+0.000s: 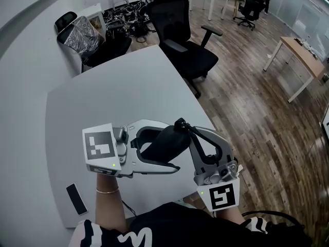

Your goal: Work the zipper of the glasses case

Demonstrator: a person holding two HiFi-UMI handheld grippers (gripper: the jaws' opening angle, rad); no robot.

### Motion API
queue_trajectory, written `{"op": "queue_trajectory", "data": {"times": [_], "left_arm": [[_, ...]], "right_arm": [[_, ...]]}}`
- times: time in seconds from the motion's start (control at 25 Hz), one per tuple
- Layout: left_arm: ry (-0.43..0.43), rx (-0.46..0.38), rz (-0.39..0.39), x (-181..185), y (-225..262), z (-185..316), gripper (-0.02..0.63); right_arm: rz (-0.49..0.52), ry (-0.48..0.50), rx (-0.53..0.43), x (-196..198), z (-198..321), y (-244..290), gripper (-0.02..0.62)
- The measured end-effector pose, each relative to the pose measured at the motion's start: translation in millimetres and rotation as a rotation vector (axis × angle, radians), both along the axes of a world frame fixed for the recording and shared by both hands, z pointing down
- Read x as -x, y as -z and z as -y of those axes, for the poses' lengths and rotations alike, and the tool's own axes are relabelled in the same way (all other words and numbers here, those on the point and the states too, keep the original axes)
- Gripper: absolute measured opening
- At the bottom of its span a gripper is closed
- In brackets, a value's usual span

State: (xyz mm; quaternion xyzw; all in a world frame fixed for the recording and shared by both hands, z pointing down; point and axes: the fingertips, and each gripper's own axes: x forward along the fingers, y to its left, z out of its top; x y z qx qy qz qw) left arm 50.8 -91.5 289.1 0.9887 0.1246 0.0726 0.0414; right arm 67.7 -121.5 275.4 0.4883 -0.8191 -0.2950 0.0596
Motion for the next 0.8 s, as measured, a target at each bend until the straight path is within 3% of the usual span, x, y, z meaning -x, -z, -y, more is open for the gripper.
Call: {"op": "queue_trajectory", "data": {"times": [0.32,0.6,0.8], "left_arm": [[-0.113,0.038,0.121,14.0,-7.6,-14.8,0.336],[-0.159,0.058,0.191,23.7,-10.4,-21.5,0.333],[-0.202,0.057,0.245,35.0,-15.3,-30.0,0.33]], "right_arm": [[-0.14,0.046,-0.081,15.0,-11.9,13.5,0.02],[-0.32,0.198,-0.089,29.7,-26.8,5.1,0.02],[-0.307,0.215,-0.102,38.5,-30.6,12.9,0.02]]}}
